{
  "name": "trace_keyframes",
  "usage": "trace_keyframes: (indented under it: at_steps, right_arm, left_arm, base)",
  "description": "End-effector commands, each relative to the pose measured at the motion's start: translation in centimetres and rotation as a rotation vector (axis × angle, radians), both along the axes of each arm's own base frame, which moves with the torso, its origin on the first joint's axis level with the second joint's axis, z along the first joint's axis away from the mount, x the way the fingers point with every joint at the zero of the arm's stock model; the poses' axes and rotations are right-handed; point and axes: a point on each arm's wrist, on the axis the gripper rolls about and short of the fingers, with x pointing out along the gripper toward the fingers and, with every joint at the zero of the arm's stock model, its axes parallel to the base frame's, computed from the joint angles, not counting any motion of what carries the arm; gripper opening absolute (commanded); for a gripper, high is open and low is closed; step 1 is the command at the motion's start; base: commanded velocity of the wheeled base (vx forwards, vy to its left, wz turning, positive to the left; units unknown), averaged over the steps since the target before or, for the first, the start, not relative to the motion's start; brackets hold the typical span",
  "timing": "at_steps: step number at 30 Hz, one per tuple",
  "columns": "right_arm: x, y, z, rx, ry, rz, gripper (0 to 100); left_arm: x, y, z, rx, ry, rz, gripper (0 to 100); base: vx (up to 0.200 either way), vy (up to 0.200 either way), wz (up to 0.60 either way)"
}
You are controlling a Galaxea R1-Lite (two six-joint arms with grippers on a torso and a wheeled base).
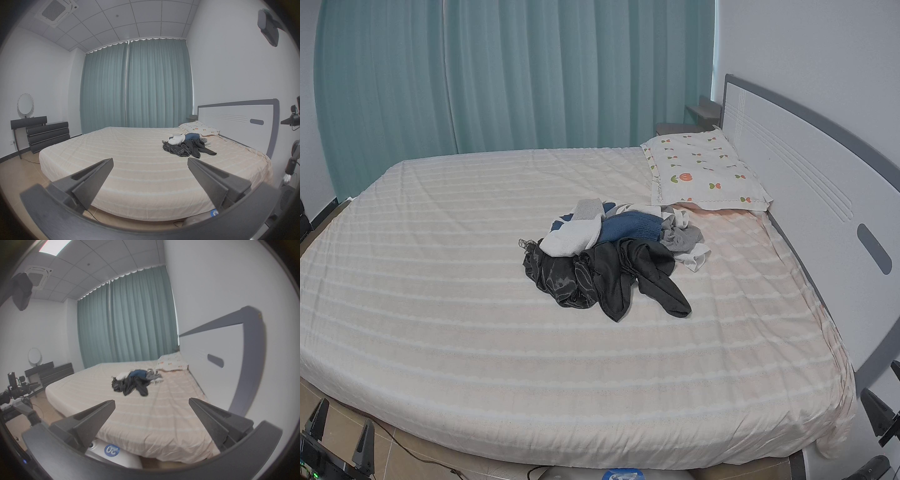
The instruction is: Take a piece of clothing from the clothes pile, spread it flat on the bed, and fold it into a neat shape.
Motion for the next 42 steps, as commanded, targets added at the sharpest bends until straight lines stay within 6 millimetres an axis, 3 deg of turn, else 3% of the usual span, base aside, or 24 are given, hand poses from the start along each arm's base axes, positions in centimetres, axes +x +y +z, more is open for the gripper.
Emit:
trace_keyframes:
  at_steps: [1,10,17,18,19,25,33,35,36,38,42]
  right_arm:
    - [6.3,0.6,1.5,0.015,0.285,0.128,100]
    - [15.8,2.7,0.4,0.020,0.410,0.193,100]
    - [24.7,5.2,-2.7,0.109,0.490,0.141,100]
    - [25.0,5.3,-2.8,0.109,0.490,0.139,100]
    - [27.2,6.1,-3.8,0.120,0.482,0.111,100]
    - [33.9,9.6,-7.4,0.156,0.479,0.015,100]
    - [40.2,12.5,-12.0,0.145,0.461,-0.041,100]
    - [40.7,12.6,-12.4,0.146,0.457,-0.047,100]
    - [42.3,13.0,-13.5,0.151,0.440,-0.071,100]
    - [42.7,13.1,-13.9,0.150,0.437,-0.076,100]
    - [44.6,14.3,-16.9,0.141,0.448,-0.077,100]
  left_arm:
    - [0.0,0.0,-0.5,0.000,0.002,0.001,100]
    - [0.0,0.0,-0.5,0.000,0.002,0.001,100]
    - [0.0,0.0,-0.5,0.000,0.002,0.001,100]
    - [0.0,0.0,-0.5,0.000,0.004,0.001,100]
    - [0.0,0.0,-0.5,0.000,0.002,0.001,100]
    - [0.0,0.0,-0.5,0.000,0.002,0.001,100]
    - [0.0,0.0,-0.5,0.000,0.002,0.001,100]
    - [0.0,0.0,-0.5,0.000,0.004,0.001,100]
    - [0.0,0.0,-0.5,0.000,0.002,0.001,100]
    - [0.0,0.0,-0.5,0.000,0.004,0.001,100]
    - [0.0,0.0,-0.5,0.000,0.002,0.001,100]
  base:
    - [0.000,0.000,0.00]
    - [0.000,0.000,0.00]
    - [0.000,0.000,0.00]
    - [0.000,0.000,0.00]
    - [0.000,0.000,0.00]
    - [0.000,0.000,0.00]
    - [0.000,0.000,0.00]
    - [0.000,0.000,0.00]
    - [0.000,0.000,0.00]
    - [0.000,0.000,0.00]
    - [0.000,0.000,0.00]
